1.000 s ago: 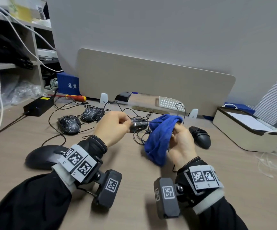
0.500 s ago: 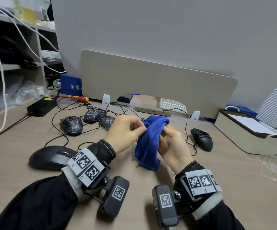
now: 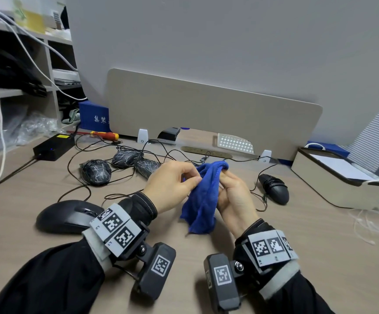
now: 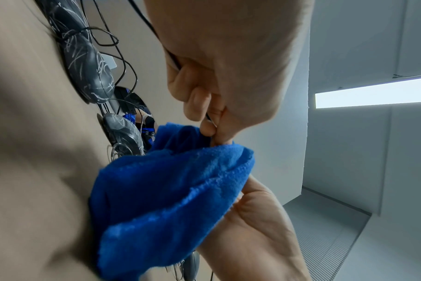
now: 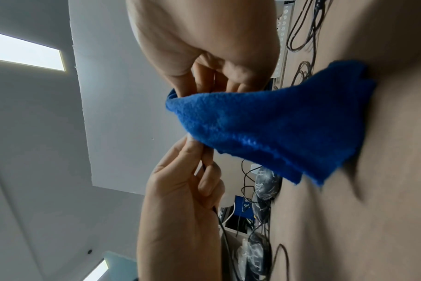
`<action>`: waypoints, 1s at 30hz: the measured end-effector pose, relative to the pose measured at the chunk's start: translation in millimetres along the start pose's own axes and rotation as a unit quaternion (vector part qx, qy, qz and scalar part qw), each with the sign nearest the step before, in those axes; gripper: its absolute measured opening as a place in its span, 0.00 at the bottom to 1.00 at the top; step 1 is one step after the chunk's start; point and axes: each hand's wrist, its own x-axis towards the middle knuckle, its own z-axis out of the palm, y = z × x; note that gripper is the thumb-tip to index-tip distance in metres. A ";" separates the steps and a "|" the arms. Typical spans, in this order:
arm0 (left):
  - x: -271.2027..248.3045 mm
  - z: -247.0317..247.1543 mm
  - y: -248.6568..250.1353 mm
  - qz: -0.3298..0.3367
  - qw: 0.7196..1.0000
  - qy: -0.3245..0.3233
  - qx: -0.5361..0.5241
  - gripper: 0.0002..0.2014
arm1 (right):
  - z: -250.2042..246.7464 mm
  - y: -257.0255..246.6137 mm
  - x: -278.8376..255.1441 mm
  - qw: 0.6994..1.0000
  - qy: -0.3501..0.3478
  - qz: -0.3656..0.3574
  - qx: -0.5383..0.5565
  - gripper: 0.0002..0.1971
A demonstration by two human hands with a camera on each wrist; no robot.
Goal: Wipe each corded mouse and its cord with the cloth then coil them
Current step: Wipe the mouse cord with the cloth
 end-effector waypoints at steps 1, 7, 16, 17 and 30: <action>0.2 -1.0 -0.3 -0.002 1.000 0.000 0.005 0.08 | -1.9 -4.5 0.7 1.000 0.018 -0.010 0.010 0.17; 4.7 -12.1 -10.7 -0.023 0.999 0.014 0.039 0.09 | -18.8 -27.3 9.1 0.991 0.061 -0.034 0.112 0.08; 2.9 -4.3 -0.9 -0.032 0.997 -0.003 -0.068 0.02 | -6.1 -10.5 3.8 0.996 0.074 -0.034 0.035 0.14; 1.7 -2.3 2.3 -0.029 0.997 -0.004 -0.074 0.04 | -6.0 -8.1 4.2 0.997 0.068 -0.031 0.026 0.12; 6.8 -19.1 -9.3 -0.048 0.997 0.034 0.055 0.08 | -17.7 -18.4 11.5 0.990 0.102 -0.066 0.076 0.19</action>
